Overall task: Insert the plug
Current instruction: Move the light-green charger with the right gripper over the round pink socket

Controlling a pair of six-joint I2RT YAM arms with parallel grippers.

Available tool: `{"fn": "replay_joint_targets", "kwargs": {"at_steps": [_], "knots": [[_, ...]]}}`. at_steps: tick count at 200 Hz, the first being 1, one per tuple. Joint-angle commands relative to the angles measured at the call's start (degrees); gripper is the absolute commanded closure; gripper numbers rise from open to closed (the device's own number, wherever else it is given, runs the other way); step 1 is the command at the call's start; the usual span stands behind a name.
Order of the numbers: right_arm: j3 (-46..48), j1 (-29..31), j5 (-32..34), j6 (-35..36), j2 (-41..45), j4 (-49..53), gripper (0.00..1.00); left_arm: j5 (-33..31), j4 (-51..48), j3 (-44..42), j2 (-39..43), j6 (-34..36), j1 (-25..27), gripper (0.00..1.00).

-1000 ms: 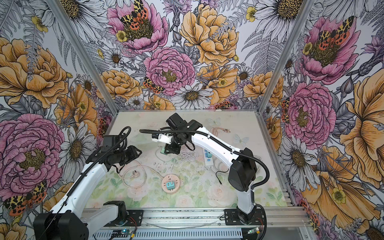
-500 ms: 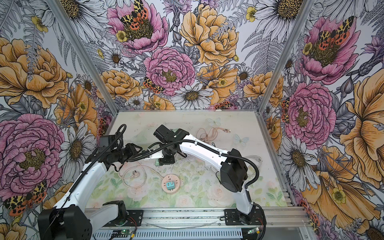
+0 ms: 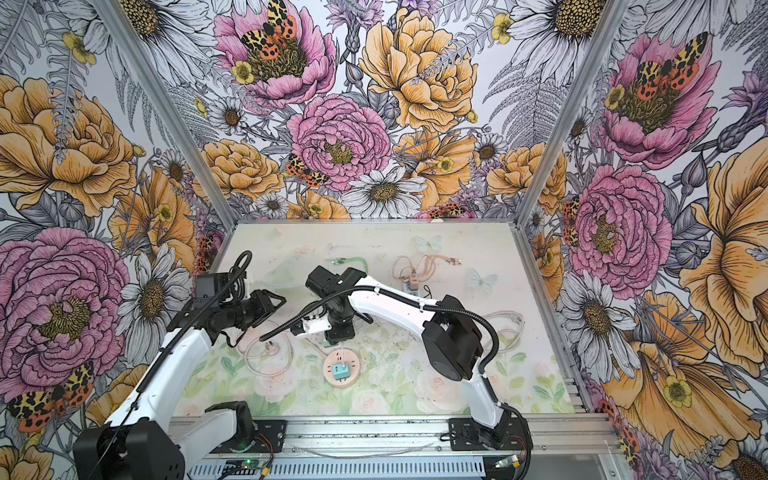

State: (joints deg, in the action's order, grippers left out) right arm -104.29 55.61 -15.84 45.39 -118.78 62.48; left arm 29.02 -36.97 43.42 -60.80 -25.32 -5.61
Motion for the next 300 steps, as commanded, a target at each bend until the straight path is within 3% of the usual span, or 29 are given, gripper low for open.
{"fn": "replay_joint_targets", "kwargs": {"at_steps": [1,30,163,300], "knots": [[0.73,0.59,0.9,-2.16,-0.3,1.68,1.0,0.37,-2.58,1.38,-0.75,2.52,-0.71,0.5],[3.21,0.65,1.6,-2.16,0.72,2.03,1.0,2.33,-4.93,0.94,-0.76,3.97,-3.17,0.49],[7.69,2.11,4.58,-0.83,3.17,1.61,1.0,4.08,-3.88,1.2,-2.89,5.02,-3.32,0.49],[10.15,3.07,2.47,-0.79,3.6,-2.8,1.0,4.9,-3.46,0.96,-3.22,5.07,-3.87,0.49]]}}
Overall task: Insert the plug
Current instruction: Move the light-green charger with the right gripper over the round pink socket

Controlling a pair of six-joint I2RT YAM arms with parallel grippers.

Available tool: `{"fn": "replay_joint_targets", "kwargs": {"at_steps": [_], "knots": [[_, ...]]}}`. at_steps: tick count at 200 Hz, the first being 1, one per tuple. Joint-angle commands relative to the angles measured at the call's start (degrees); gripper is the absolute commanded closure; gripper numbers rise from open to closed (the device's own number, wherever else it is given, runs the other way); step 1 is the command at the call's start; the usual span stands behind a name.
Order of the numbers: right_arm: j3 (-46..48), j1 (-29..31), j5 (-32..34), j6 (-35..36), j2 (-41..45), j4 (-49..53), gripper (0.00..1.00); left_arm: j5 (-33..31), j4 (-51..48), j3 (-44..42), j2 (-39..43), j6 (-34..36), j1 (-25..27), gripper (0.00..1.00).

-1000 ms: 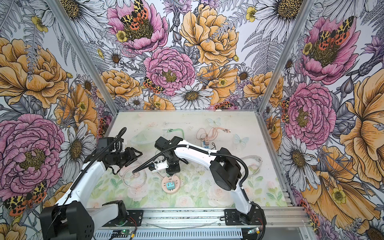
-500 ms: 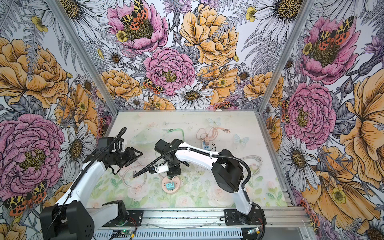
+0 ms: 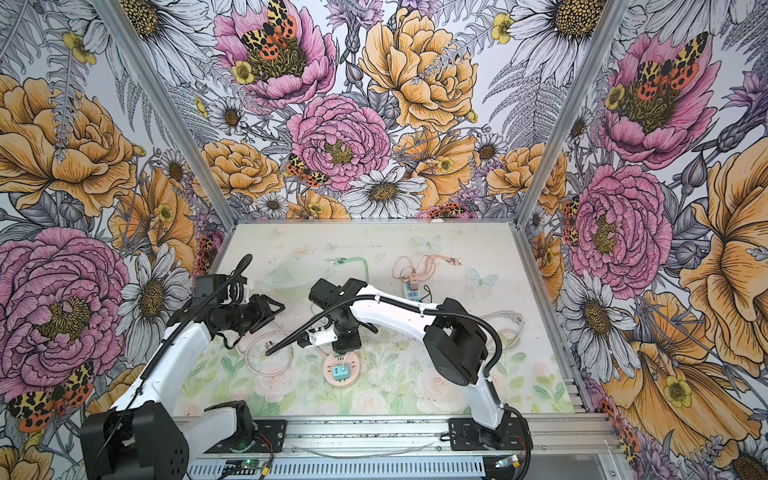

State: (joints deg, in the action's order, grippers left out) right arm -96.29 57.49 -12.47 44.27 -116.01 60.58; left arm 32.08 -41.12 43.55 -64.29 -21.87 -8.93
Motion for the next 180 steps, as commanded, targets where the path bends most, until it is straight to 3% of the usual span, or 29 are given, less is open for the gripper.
{"fn": "replay_joint_targets", "kwargs": {"at_steps": [1,145,180], "knots": [[2.24,1.16,-0.85,0.31,0.89,-0.9,1.0,1.84,0.74,0.79,0.29,1.55,-0.56,0.49],[2.94,0.76,-5.77,-2.47,3.85,-0.89,1.0,2.9,1.48,0.39,-0.72,1.54,-2.32,0.49],[2.55,-0.17,-6.95,-4.04,3.31,-1.32,1.0,6.75,3.33,0.19,-0.88,1.73,-2.45,0.52]]}}
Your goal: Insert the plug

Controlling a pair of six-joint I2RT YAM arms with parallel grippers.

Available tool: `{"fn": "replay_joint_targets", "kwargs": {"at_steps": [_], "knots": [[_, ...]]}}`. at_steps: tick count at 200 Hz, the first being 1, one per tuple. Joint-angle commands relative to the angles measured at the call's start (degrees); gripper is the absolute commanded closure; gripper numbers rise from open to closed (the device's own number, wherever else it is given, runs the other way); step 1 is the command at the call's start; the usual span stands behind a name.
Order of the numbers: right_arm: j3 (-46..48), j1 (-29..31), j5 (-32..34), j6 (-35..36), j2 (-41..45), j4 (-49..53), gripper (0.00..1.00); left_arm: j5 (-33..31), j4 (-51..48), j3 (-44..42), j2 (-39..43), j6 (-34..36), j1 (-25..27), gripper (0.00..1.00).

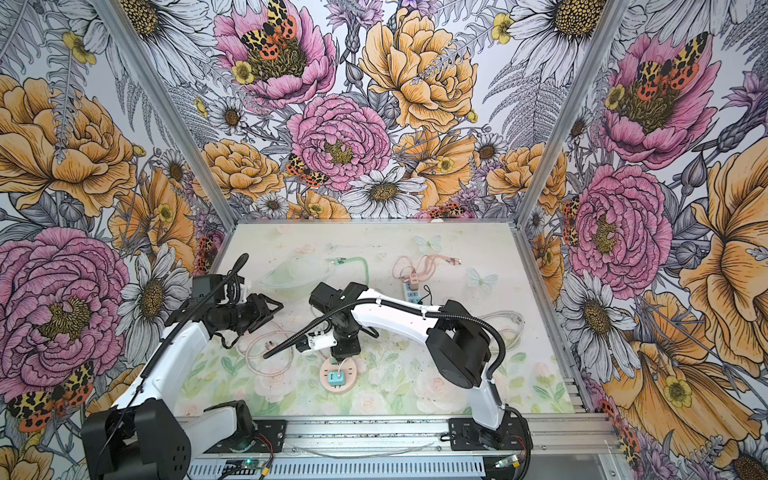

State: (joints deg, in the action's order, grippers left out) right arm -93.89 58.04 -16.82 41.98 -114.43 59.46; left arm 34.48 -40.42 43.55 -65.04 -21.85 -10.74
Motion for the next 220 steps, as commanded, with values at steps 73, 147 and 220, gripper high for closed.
{"fn": "replay_joint_targets", "kwargs": {"at_steps": [73,147,220], "knots": [[5.18,-5.47,-1.77,-6.49,8.0,-9.7,1.0,-16.21,-6.52,3.44,3.66,-2.53,14.91,0.77],[14.09,-12.33,-5.9,-6.34,15.75,-20.79,1.0,-23.96,-12.86,0.79,6.09,-20.31,33.59,0.85],[20.38,-15.58,-9.07,-6.49,21.64,-24.57,1.0,-24.59,-4.17,-4.29,-3.22,-26.1,40.91,0.9]]}}
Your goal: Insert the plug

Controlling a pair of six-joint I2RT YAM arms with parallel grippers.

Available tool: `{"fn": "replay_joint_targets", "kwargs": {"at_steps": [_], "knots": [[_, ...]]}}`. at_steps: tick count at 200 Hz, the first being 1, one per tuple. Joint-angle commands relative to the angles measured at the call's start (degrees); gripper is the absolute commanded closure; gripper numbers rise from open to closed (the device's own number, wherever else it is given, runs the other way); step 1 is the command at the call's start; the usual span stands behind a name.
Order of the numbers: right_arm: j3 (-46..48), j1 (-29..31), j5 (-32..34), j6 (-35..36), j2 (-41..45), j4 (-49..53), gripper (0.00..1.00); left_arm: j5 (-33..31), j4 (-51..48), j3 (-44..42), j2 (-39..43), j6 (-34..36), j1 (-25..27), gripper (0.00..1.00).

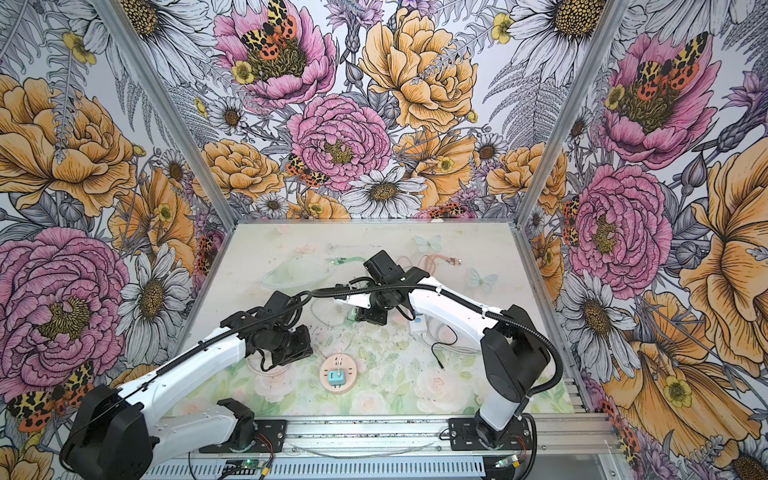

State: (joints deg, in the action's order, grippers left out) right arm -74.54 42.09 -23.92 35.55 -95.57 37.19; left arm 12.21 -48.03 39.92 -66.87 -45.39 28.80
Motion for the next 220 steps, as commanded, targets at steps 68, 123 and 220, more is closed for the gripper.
{"fn": "replay_joint_targets", "kwargs": {"at_steps": [68,123,220], "knots": [[0.87,0.19,-0.47,0.46,2.89,-2.3,1.0,-1.57,9.89,-4.24,-8.63,-3.81,2.41,0.91],[2.09,-0.4,-3.71,-0.04,4.96,-2.3,1.0,-6.15,13.48,-1.58,-15.24,-4.28,0.81,0.91],[4.02,-1.94,-2.51,-1.77,5.72,-2.38,1.0,-4.99,12.23,25.98,-43.63,8.66,-1.8,0.91]]}}
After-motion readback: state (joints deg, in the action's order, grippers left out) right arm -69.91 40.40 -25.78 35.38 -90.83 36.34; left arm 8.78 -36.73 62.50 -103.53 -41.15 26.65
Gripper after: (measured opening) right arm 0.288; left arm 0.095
